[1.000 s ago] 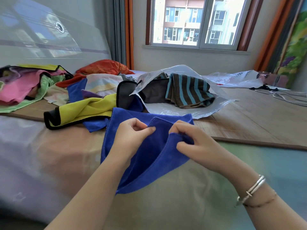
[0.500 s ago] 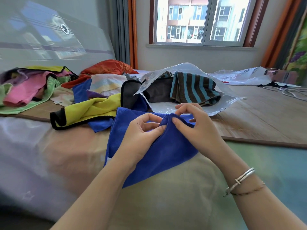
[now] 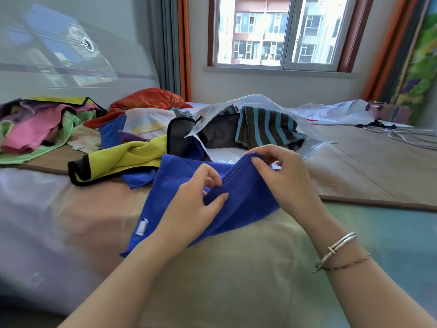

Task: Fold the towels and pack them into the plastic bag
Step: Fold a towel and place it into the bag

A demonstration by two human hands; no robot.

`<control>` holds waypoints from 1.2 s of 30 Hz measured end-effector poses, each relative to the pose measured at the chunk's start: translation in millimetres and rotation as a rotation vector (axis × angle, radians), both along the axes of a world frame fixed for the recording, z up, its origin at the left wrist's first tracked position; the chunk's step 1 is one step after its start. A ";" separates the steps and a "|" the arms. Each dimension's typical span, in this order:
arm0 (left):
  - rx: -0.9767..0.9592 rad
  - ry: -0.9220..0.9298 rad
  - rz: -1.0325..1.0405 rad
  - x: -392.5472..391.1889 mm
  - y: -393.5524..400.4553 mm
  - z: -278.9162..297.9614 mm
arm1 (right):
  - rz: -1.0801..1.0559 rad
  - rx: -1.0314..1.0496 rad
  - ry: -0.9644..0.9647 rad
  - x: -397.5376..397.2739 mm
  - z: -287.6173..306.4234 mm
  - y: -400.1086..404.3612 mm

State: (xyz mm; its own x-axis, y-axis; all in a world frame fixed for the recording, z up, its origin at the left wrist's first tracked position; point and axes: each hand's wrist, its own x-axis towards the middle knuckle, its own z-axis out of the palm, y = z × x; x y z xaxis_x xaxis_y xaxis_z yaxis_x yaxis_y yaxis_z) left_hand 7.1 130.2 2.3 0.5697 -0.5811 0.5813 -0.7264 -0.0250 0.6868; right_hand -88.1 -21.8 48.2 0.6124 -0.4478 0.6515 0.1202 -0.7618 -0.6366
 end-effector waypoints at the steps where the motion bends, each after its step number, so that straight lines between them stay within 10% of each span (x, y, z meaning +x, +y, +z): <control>1: 0.008 0.027 0.008 1.2 3.8 -1.1 | -0.013 -0.013 0.000 -1.9 2.9 1.3; 13: 0.337 -0.209 0.154 33.6 73.0 23.1 | -0.148 0.112 -0.266 -15.6 45.8 19.5; 21: 0.060 -0.170 0.105 35.1 102.7 143.7 | -0.086 0.229 -0.374 -37.3 110.3 13.9; 36: 0.493 -0.089 0.049 91.3 66.9 161.9 | -0.013 0.669 0.200 -2.7 111.6 -46.4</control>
State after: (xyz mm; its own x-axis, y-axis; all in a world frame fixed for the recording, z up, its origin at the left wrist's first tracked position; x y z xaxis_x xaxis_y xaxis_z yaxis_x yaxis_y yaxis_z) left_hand 98.5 197.1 164.2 0.5637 -0.7727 0.2918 -0.7716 -0.3666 0.5198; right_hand -90.9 -68.2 159.8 0.6839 -0.7215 0.1084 -0.0548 -0.1990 -0.9785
